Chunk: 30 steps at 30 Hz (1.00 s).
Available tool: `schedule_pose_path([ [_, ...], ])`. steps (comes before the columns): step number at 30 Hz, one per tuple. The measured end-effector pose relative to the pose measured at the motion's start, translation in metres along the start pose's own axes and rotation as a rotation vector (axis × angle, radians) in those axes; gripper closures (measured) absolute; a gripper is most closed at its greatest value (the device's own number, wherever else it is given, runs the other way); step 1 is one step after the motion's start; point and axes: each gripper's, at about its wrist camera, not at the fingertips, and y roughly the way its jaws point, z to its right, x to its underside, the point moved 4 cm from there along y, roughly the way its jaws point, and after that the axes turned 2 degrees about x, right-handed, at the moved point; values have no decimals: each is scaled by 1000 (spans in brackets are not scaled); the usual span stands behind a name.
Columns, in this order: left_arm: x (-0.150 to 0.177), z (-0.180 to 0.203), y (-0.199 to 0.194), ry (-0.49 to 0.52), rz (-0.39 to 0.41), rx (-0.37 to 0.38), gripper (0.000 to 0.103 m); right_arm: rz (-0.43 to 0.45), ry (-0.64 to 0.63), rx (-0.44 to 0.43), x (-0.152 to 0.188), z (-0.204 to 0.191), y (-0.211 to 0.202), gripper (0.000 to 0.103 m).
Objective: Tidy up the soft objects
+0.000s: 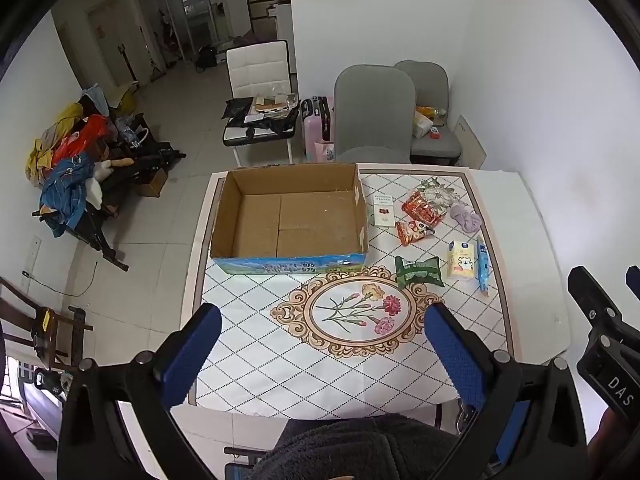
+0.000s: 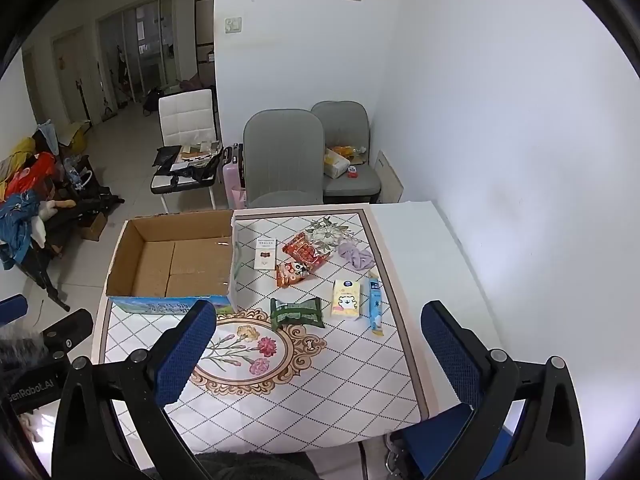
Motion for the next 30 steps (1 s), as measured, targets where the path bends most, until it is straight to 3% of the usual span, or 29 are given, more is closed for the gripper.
schedule_pose_path([
  [30, 0, -4, -12, 0, 57, 4, 0, 42, 36, -12, 1, 5, -11, 0],
])
